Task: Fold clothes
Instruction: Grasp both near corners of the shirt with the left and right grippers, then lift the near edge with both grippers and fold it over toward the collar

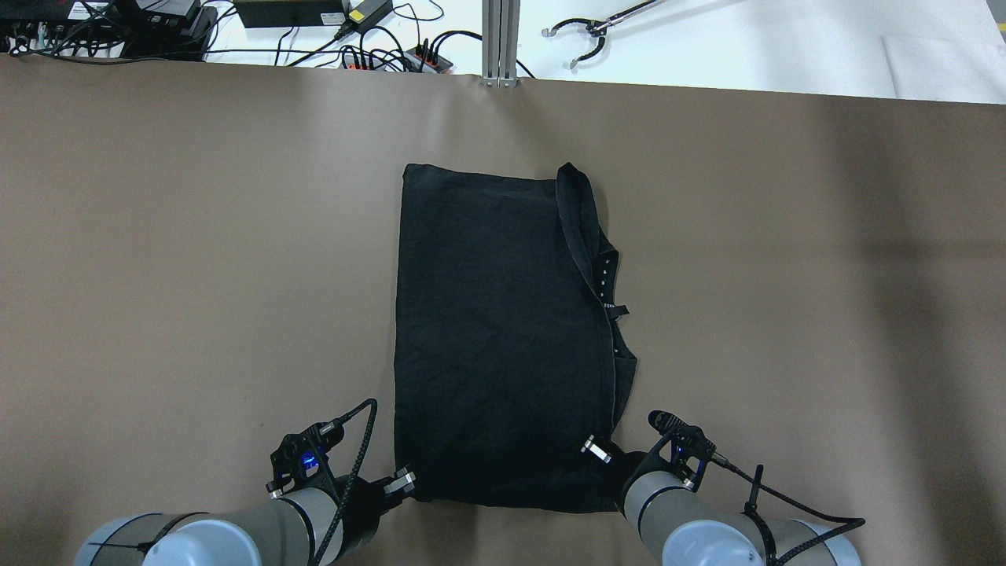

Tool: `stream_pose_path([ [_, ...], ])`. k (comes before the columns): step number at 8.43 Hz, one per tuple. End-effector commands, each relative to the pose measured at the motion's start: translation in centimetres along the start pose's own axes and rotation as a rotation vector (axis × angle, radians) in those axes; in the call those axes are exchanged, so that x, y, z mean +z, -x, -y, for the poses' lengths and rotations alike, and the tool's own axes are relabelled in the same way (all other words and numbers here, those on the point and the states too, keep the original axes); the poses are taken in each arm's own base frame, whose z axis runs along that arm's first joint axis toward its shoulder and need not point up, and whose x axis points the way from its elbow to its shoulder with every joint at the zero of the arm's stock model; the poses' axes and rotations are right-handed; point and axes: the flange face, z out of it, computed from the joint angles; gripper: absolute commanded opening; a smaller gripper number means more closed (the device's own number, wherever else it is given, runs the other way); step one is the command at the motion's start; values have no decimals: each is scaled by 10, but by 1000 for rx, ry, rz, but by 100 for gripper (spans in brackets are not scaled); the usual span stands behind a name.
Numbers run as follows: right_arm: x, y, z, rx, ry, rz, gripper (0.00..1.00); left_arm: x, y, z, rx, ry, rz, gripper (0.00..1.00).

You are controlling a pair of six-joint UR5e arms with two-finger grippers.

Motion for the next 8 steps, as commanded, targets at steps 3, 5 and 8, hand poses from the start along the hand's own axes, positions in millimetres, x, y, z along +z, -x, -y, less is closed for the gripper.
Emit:
stream_pose_path([
  [3,-26,12,-7,18,24,46,0,-11,-12,0,-5,12,-30,0],
  [5,-57,-2,-23,-8,83,45,0,-55,-20,-5,-17,58,-81,0],
  [8,-127,-14,-10,-16,154,80,0,-123,-43,1,1,75,-80,0],
])
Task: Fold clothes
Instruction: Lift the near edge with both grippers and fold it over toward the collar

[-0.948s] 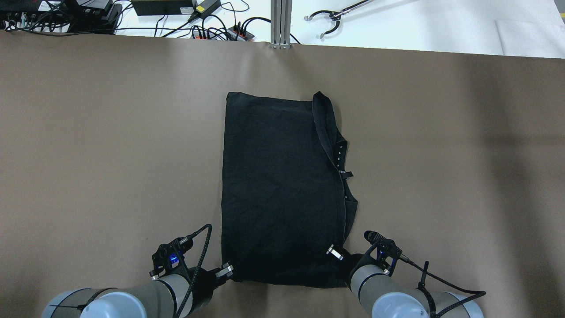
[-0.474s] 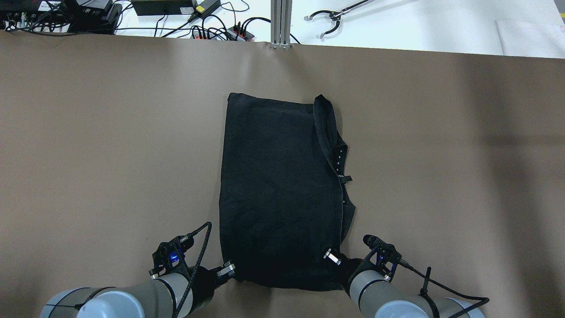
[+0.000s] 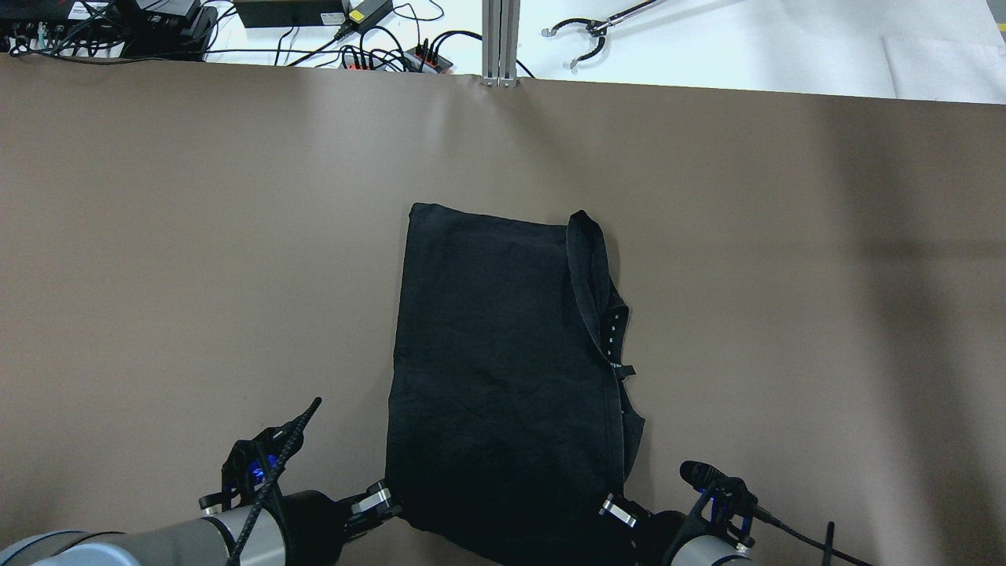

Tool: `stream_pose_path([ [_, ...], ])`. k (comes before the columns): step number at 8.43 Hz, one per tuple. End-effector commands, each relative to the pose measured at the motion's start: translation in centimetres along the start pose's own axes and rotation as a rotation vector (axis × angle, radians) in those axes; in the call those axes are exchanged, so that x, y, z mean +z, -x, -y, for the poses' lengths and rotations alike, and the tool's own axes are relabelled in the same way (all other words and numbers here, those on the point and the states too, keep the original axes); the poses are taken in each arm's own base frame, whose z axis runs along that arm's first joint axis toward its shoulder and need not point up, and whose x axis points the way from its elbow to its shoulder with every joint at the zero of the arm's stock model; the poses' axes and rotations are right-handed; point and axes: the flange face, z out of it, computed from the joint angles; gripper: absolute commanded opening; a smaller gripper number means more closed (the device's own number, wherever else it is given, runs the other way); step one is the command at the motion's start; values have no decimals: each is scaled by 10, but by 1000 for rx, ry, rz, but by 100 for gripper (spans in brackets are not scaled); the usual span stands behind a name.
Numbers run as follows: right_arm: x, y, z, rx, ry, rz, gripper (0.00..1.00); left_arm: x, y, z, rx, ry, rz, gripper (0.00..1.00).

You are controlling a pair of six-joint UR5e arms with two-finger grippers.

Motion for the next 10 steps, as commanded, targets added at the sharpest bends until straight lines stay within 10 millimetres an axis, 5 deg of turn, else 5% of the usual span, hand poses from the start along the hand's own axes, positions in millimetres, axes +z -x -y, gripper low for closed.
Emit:
stream_pose_path([
  [1,-25,19,8,-7,14,34,0,-35,-57,32,65,-39,-5,0],
  [3,-18,96,47,-33,-82,-18,0,-42,-93,101,89,-114,68,0],
  [4,-14,126,71,-26,-127,-40,0,-29,-108,132,100,-156,104,0],
  [7,29,164,132,-63,-211,-83,0,26,-143,212,158,-279,193,0],
  [10,118,186,185,-94,-271,-142,0,92,-186,275,174,-354,289,0],
])
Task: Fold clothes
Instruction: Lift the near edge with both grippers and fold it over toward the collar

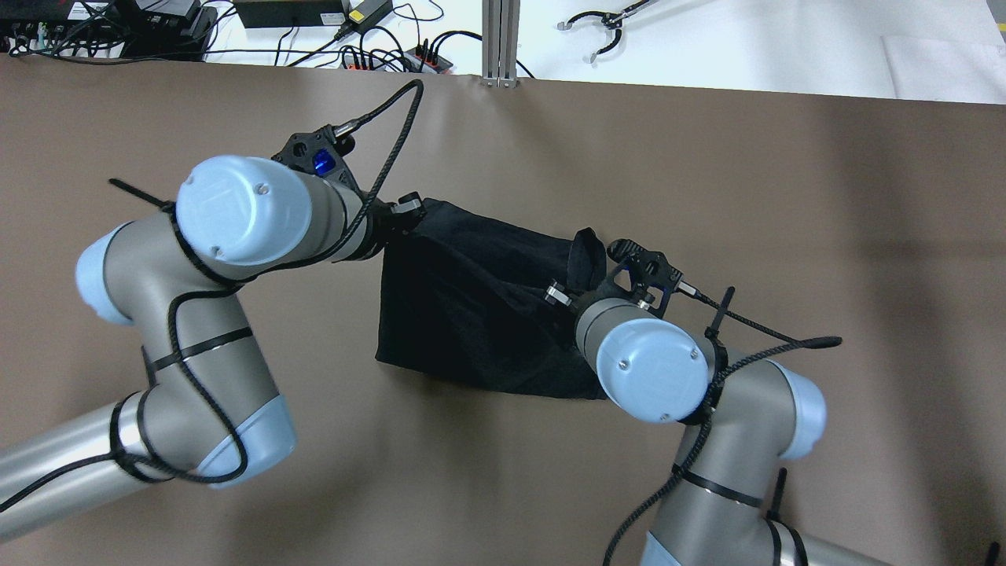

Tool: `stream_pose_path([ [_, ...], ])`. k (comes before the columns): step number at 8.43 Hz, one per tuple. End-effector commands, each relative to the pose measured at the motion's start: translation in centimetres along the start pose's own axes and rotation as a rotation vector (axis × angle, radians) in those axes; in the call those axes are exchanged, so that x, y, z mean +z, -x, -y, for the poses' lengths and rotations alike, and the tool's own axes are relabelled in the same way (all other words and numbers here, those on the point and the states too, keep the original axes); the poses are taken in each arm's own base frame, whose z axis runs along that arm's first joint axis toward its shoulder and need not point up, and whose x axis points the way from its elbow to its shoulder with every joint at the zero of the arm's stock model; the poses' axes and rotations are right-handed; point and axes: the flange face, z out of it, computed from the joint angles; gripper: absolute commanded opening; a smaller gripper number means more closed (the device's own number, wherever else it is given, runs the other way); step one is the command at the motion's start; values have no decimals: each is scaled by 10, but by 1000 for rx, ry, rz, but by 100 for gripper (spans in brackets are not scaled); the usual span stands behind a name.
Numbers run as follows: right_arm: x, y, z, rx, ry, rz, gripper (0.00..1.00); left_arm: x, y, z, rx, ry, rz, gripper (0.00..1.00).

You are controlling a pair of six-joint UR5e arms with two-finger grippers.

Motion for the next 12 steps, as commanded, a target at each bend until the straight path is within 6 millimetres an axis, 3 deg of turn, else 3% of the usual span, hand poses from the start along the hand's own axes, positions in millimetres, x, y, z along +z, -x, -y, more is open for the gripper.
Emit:
stream_pose_path([
  [1,98,15,36,-72,-57,-24,0,76,-40,47,38,-57,114,0],
  [2,126,8,55,-88,-35,-37,0,101,-48,60,51,-67,138,0],
  [3,137,6,76,-106,-40,-51,38,138,-50,68,62,-71,125,16],
  [4,134,9,98,-137,-25,-48,91,148,-50,83,94,-80,74,86],
  [5,119,20,125,-137,38,-21,93,134,-65,88,107,-41,34,94],
  [6,94,31,147,-115,101,24,93,115,-71,110,88,17,7,94],
  [7,67,41,148,-112,132,71,93,97,-70,122,80,60,-19,94],
  [8,49,48,140,-105,141,91,92,95,-69,121,84,72,-22,94],
  [9,37,52,99,-78,195,95,90,96,-67,122,91,73,-19,94],
  [10,37,55,48,-46,249,89,72,100,-60,121,93,76,-12,94],
  [11,40,52,9,-40,265,79,27,102,-56,122,92,75,-9,94],
  [12,50,43,-27,-70,234,52,0,103,-54,122,91,72,-6,94],
])
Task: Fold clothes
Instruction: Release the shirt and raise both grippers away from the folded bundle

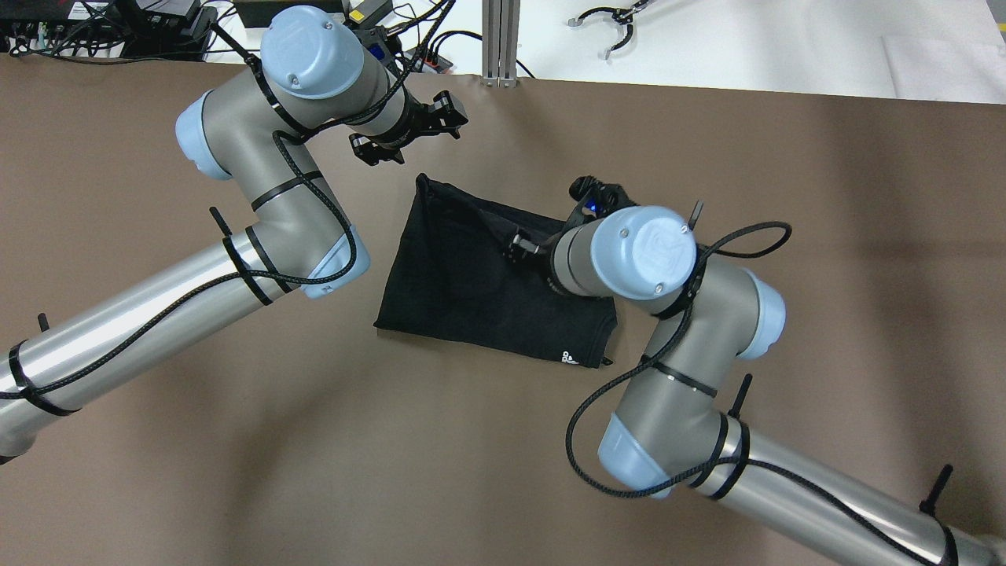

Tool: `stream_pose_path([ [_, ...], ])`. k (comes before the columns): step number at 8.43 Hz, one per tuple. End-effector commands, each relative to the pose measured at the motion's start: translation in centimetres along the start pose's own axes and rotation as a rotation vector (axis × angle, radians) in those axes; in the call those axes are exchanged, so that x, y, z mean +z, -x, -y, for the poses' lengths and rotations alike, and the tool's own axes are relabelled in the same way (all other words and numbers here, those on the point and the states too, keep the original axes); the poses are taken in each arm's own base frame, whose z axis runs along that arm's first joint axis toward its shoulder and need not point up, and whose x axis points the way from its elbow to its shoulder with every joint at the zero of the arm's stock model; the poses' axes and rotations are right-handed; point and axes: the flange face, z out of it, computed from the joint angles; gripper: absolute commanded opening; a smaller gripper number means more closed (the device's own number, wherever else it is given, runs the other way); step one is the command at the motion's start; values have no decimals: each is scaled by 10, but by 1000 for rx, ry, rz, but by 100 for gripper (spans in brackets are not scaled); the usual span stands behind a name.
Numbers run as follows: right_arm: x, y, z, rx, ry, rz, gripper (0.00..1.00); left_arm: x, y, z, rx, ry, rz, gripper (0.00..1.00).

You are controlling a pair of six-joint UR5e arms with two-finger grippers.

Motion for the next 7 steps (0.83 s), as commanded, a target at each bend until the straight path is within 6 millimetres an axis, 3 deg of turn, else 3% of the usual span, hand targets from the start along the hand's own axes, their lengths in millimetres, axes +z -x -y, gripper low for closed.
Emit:
stream_pose_path([
  [1,37,-11,-82,-28,-29,-59,0,6,14,1,-3,-2,15,94],
  [3,70,-21,-79,-49,-47,-123,0,11,24,1,-2,-1,15,94],
  [4,77,-14,-69,-63,-90,-126,0,14,33,1,-1,-3,9,94],
  [5,83,-12,-48,-75,-130,-137,0,18,42,0,4,-1,-2,94],
  [7,108,4,21,-82,-205,-179,0,21,50,0,4,-1,-4,94],
])
